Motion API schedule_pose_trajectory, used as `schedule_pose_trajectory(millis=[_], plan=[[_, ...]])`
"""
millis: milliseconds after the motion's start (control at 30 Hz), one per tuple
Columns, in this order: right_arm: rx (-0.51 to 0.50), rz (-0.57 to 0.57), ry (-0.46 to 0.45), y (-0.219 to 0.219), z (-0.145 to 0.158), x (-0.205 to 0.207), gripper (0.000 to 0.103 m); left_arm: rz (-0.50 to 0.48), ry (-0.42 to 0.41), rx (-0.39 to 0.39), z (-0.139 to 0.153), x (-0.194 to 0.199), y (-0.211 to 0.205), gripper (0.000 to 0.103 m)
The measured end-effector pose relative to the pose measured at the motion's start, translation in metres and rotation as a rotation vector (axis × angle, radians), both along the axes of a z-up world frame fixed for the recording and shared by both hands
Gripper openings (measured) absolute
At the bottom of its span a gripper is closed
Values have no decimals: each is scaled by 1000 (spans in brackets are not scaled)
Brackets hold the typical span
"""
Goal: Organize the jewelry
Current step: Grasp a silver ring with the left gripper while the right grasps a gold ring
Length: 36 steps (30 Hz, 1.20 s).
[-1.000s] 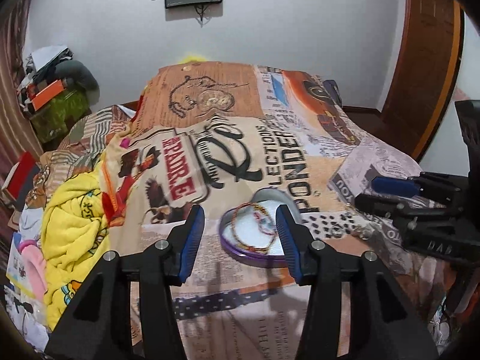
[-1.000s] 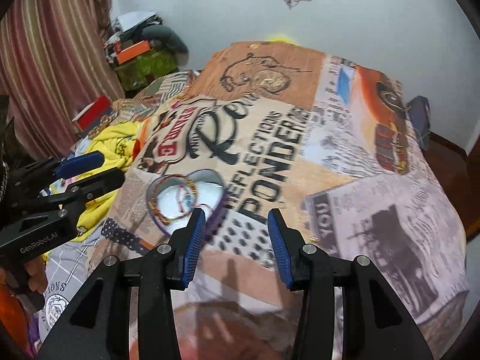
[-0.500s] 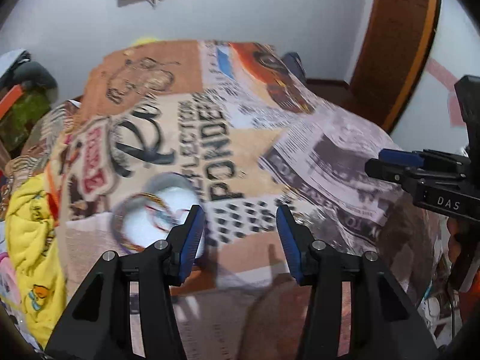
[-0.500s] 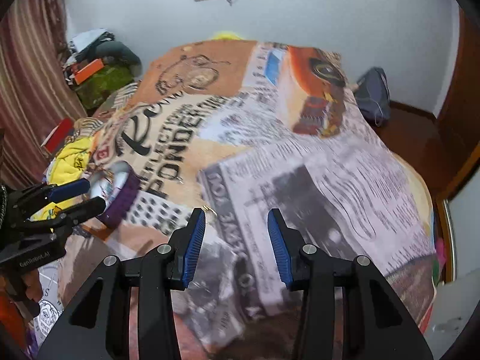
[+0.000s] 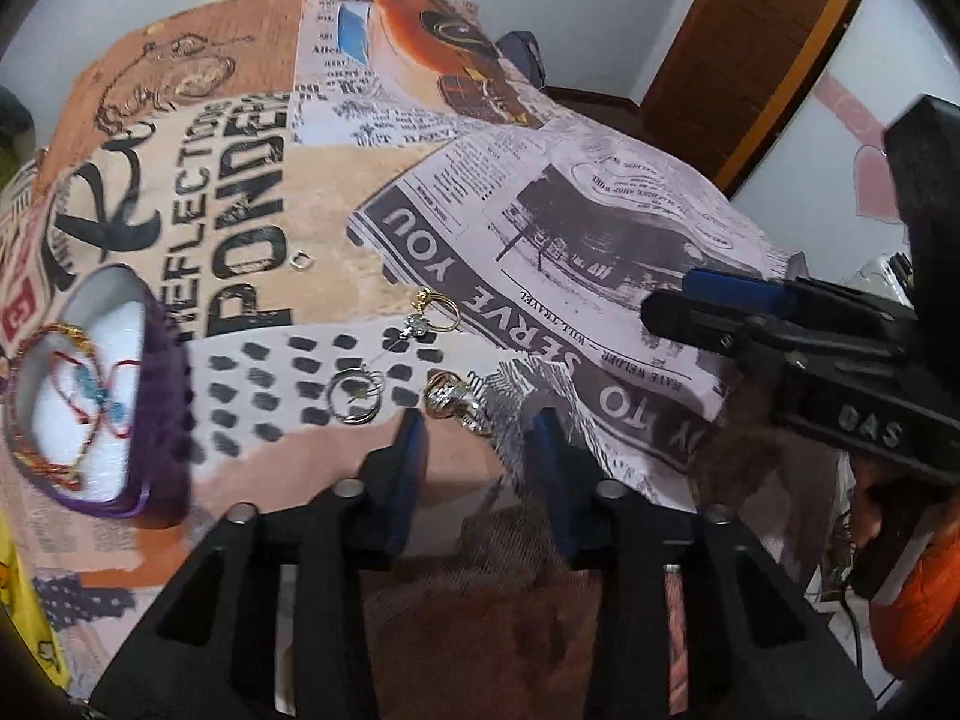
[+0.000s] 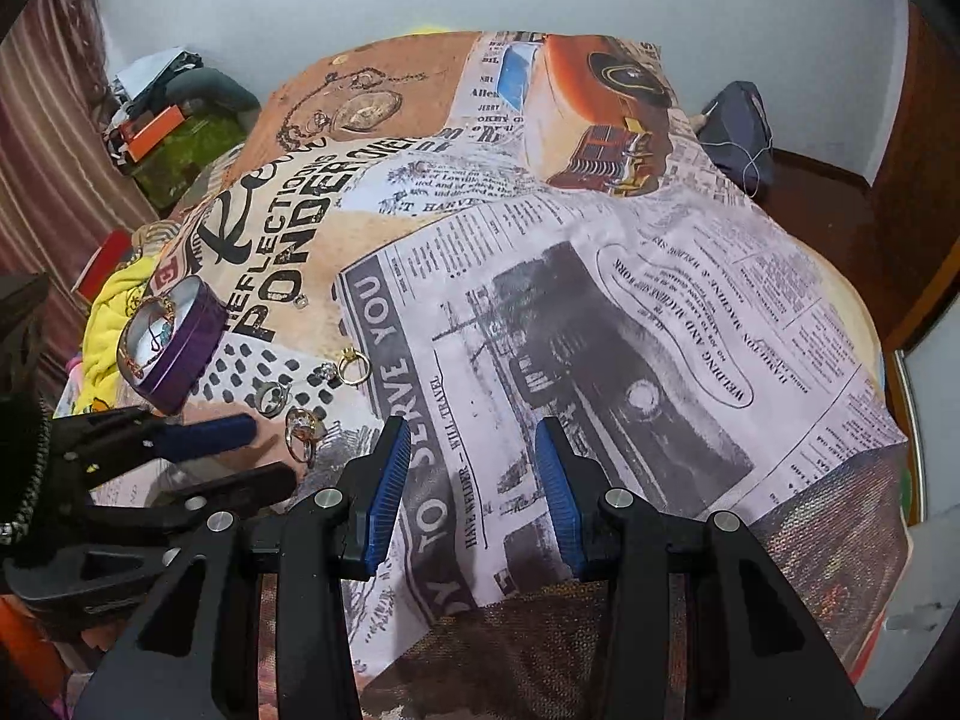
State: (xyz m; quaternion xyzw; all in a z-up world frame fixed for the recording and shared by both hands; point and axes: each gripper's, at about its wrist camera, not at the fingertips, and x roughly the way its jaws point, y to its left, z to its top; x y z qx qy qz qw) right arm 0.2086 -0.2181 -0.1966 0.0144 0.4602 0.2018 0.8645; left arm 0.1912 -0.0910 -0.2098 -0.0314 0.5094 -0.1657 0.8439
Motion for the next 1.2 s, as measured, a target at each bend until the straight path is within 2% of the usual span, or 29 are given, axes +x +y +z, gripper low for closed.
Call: schedule_pose_trajectory(millis=[67, 167, 300, 633, 967, 1100, 1200], plan=[[3, 0, 4, -1, -2, 0, 40, 15, 23, -9, -7, 5, 0, 11], [7, 0, 6, -3, -4, -1, 40, 41, 27, -30, -10, 5, 6, 2], [8, 3, -3, -3, -4, -4, 40, 49, 1, -28, -4, -1, 10, 0], [17, 70, -2, 17, -3, -11, 40, 58, -131, 35, 40, -24, 25, 0], [-11, 195, 37, 68, -21, -9, 39, 112, -137, 49, 38, -37, 54, 0], [-36, 215, 49, 83, -32, -7, 39, 119, -142, 38, 38, -38, 60, 0], [-41, 211, 23, 85, -33, -9, 39, 122, -152, 28, 40, -38, 63, 0]])
